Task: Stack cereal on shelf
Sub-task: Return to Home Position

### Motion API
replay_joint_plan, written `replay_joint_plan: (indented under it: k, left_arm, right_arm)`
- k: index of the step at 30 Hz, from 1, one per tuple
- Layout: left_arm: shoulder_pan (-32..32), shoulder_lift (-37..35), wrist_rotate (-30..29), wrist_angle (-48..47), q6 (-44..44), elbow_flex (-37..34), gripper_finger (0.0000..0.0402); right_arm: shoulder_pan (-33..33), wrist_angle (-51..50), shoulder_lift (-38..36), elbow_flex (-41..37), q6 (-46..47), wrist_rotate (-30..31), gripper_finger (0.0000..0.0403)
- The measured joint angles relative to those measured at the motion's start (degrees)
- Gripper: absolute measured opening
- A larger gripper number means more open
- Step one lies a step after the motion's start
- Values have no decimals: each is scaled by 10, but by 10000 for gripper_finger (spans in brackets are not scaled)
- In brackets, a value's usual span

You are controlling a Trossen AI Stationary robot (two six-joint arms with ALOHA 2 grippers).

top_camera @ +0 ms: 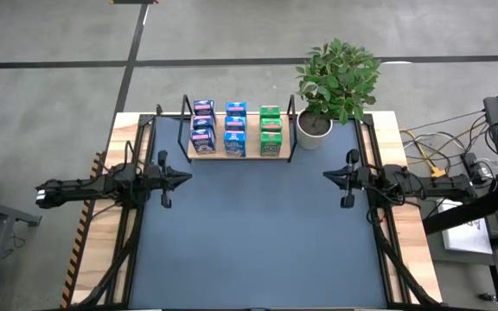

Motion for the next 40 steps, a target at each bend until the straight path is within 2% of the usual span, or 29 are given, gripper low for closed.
replay_joint_plan:
  k: [2, 10, 40]
  left_arm:
    - [0, 1, -6, 1, -1, 0, 0]
    - [0, 4, -8, 3, 7, 0, 0]
    - [0, 6, -8, 14, 7, -1, 0]
  right_arm:
    - [0, 0, 4, 0, -2, 18, 11]
    - [0, -1, 12, 0, 34, 18, 11]
    - [0, -3, 12, -1, 19, 18, 11]
